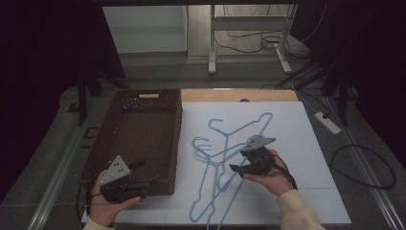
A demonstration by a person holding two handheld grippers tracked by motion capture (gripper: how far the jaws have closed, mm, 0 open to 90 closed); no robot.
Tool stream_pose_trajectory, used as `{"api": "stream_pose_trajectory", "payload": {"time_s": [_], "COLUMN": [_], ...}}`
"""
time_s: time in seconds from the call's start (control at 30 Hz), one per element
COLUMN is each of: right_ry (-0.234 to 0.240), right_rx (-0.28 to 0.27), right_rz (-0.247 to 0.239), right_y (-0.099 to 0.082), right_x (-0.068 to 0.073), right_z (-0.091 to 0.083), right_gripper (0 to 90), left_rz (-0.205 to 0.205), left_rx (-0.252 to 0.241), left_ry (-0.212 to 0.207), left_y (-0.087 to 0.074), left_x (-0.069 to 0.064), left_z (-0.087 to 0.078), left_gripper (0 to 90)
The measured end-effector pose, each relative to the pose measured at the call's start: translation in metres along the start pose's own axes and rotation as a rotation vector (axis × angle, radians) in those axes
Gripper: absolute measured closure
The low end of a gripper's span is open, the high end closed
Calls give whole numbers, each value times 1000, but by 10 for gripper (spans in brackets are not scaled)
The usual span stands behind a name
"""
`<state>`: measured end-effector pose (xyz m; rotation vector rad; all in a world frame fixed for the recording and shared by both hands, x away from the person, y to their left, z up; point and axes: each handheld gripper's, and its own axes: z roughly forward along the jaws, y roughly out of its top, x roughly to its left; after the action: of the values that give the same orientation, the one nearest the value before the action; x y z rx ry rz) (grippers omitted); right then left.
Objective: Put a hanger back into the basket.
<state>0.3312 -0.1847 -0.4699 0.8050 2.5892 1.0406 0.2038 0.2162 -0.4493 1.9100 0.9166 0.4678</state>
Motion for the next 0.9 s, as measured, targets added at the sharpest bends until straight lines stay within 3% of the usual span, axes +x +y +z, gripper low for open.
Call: {"api": "stream_pose_trajectory", "payload": {"time_s": [0.1, 0.43, 0.63, 0.9], "right_ry": [20, 59, 84, 53], "right_rx": [46, 115, 195, 301], "right_rz": [-21, -70, -120, -192], "right_y": [11, 33, 47, 54], "right_x": [4, 11, 18, 26], "right_z": [17, 50, 72, 94], "right_gripper": [329, 360, 433, 578], "left_rz": [-2, 1, 3, 2], "left_rx": [5, 9, 7, 4], "left_ry": [-1, -7, -9, -13], "left_y": [-1, -1, 0, 1], "left_x": [0, 0, -1, -1], "left_z": [0, 2, 1, 0], "left_gripper": [274, 274, 274, 274]}}
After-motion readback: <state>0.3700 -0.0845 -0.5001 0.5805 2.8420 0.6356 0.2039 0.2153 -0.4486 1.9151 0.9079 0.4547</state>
